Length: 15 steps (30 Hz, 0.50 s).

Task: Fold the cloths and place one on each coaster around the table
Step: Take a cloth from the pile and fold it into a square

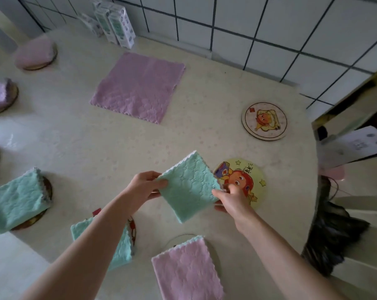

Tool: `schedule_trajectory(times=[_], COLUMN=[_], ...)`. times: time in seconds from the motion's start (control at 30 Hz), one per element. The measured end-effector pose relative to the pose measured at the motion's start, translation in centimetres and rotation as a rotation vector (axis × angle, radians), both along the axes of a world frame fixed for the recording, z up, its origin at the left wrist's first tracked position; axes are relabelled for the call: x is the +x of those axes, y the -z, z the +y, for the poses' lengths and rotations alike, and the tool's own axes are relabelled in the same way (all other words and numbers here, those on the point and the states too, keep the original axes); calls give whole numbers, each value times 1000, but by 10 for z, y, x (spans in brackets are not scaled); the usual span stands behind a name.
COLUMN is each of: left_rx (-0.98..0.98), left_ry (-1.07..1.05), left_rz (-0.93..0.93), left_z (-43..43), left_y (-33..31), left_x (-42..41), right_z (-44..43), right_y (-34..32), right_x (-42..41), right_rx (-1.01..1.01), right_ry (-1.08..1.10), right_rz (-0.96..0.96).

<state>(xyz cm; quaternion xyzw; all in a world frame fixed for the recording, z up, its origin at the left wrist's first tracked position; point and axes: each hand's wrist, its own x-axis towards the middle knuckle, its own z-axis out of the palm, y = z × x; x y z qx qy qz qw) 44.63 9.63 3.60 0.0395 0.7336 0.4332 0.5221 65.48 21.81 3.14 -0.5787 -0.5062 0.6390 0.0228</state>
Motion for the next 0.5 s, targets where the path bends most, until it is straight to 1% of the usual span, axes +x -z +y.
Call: schedule_trajectory(times=[0.13, 0.3, 0.5], left_rx=[40, 62, 33], left_ry=[4, 2, 51], left_rz=[-44, -32, 77], left_z=[31, 69, 98], left_y=[7, 18, 22], left_x=[30, 64, 82], right_z=[29, 55, 61], right_y=[5, 16, 33], right_x=[30, 66, 94], right_rx=[124, 39, -8], right_ry=[74, 290, 354], right_rz=[-45, 13, -2])
